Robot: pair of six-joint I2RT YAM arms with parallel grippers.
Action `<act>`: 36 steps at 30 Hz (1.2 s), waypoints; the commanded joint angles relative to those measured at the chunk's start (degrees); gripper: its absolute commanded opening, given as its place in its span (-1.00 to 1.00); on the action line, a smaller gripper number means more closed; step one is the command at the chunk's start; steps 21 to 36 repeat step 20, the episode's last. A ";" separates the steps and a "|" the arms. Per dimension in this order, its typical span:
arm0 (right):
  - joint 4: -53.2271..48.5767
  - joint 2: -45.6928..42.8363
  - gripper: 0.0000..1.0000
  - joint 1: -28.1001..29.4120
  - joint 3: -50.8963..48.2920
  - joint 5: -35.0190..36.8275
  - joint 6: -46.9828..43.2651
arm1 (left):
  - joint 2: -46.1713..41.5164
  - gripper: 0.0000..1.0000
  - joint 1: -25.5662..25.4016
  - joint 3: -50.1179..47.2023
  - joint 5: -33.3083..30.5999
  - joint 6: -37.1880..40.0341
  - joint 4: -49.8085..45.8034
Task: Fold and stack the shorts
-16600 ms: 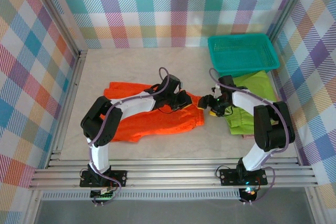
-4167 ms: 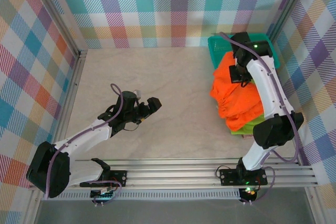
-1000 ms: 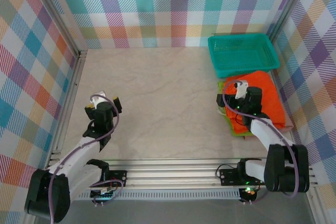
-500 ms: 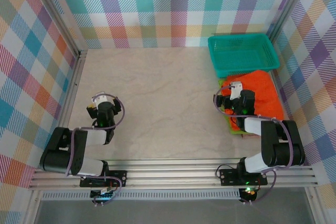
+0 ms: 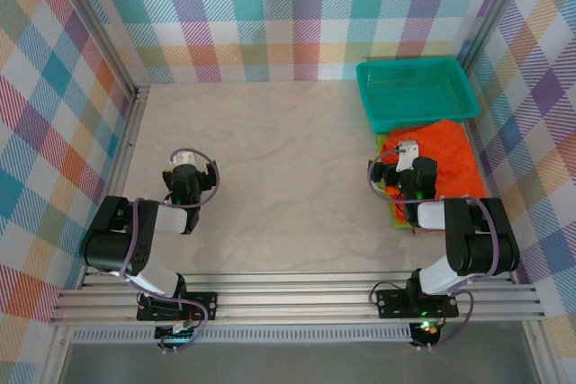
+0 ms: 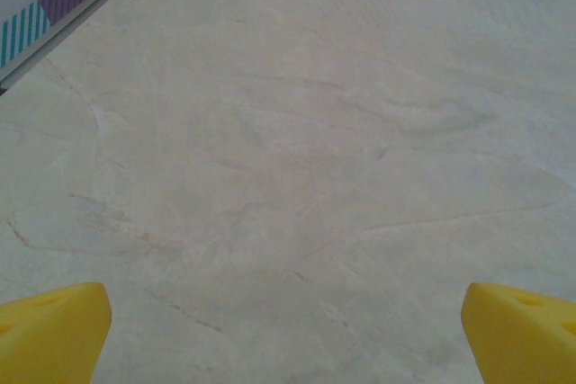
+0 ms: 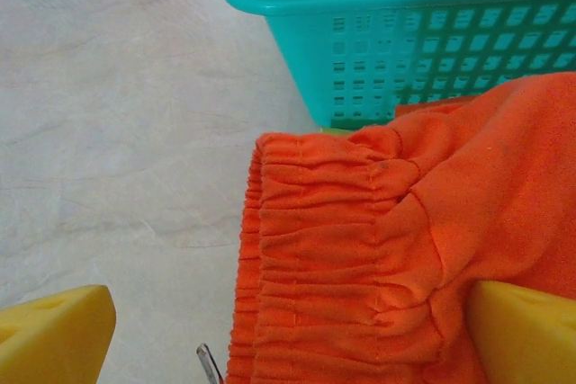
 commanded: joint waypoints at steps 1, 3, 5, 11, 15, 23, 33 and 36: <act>0.35 0.69 0.98 -0.56 0.67 1.81 1.08 | -0.20 1.00 0.74 0.74 0.77 0.87 -0.53; 0.34 0.69 0.99 -0.56 0.75 1.82 1.10 | -0.13 1.00 0.69 0.83 0.85 0.89 -0.53; 0.29 0.69 0.99 -0.56 0.75 1.81 1.11 | -0.09 1.00 0.70 0.77 0.81 0.90 -0.41; 0.33 0.69 0.99 -0.60 0.74 1.81 1.08 | -0.13 1.00 0.75 0.83 0.81 0.95 -0.43; 0.34 0.69 0.99 -0.58 0.75 1.81 1.06 | -0.04 1.00 0.69 0.94 0.82 0.92 -0.56; 0.32 0.69 0.99 -0.59 0.75 1.81 1.09 | -0.09 1.00 0.87 0.84 0.99 0.89 -0.46; 0.32 0.69 0.99 -0.59 0.75 1.81 1.09 | -0.09 1.00 0.87 0.84 0.99 0.89 -0.46; 0.32 0.69 0.99 -0.59 0.75 1.81 1.09 | -0.09 1.00 0.87 0.84 0.99 0.89 -0.46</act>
